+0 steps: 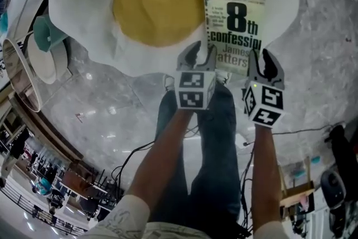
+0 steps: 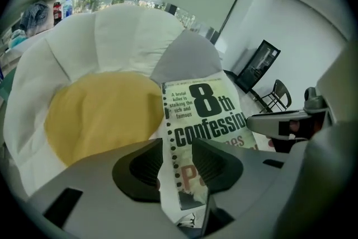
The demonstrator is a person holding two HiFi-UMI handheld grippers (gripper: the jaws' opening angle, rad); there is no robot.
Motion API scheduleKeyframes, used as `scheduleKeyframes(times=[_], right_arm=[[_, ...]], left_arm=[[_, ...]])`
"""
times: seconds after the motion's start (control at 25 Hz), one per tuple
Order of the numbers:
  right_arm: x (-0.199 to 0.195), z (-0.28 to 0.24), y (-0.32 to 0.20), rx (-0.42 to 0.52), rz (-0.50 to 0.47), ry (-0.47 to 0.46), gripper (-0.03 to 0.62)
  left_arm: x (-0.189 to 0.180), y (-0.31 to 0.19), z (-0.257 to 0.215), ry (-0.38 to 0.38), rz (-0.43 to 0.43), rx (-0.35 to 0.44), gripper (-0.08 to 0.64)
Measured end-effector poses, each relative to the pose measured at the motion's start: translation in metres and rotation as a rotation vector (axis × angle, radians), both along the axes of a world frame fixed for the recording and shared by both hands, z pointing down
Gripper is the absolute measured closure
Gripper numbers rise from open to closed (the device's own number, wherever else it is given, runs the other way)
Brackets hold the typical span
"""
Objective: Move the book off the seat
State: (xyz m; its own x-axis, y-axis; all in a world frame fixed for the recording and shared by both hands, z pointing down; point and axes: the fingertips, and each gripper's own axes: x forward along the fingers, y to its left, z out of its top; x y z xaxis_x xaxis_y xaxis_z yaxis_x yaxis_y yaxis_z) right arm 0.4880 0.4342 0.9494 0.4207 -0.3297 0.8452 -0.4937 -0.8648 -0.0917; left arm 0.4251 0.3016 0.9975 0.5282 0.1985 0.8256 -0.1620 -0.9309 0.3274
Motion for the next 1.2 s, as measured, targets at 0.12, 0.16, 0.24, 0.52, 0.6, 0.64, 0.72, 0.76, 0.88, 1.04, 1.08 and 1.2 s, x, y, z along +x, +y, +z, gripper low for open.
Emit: scheduleKeyframes(times=[0.12,0.16,0.24,0.52,0.6,0.64,0.72,0.76,0.88,1.04,1.08,1.2], right_arm=[[0.003,0.012,-0.002,-0.018,-0.02,-0.004,0.476],[0.004,0.016,-0.002,-0.019,-0.026,-0.008,0.475],[0.005,0.022,-0.003,-0.016,-0.035,-0.02,0.476],[0.006,0.035,-0.004,0.01,-0.021,-0.041,0.476],[0.006,0.037,-0.004,0.014,-0.026,-0.047,0.476],[0.006,0.038,-0.004,0.016,-0.028,-0.048,0.476],[0.006,0.036,-0.003,0.004,-0.038,-0.038,0.476],[0.006,0.034,-0.003,-0.005,-0.042,-0.031,0.476],[0.005,0.031,-0.003,-0.012,-0.038,-0.023,0.476],[0.007,0.021,-0.006,0.002,-0.035,0.005,0.476],[0.009,0.017,-0.007,0.007,-0.031,0.015,0.476],[0.015,0.004,-0.01,0.033,-0.014,0.04,0.476]], left_arm=[[0.007,0.005,0.016,0.005,-0.019,-0.036,0.394],[0.009,0.007,0.022,0.005,-0.026,-0.051,0.388],[0.011,0.011,0.032,-0.005,-0.04,-0.092,0.366],[0.014,0.015,0.044,0.024,-0.033,-0.202,0.364],[0.014,0.017,0.045,0.028,-0.017,-0.227,0.373],[0.014,0.017,0.045,0.032,-0.011,-0.231,0.382],[0.015,0.018,0.042,0.036,-0.011,-0.224,0.383],[0.015,0.018,0.041,0.035,-0.015,-0.217,0.385],[0.013,0.018,0.036,0.025,-0.025,-0.187,0.387],[0.016,0.012,0.023,0.051,-0.024,-0.137,0.388],[0.018,0.01,0.018,0.06,-0.021,-0.123,0.388],[0.027,0.003,0.0,0.093,-0.013,-0.078,0.388]])
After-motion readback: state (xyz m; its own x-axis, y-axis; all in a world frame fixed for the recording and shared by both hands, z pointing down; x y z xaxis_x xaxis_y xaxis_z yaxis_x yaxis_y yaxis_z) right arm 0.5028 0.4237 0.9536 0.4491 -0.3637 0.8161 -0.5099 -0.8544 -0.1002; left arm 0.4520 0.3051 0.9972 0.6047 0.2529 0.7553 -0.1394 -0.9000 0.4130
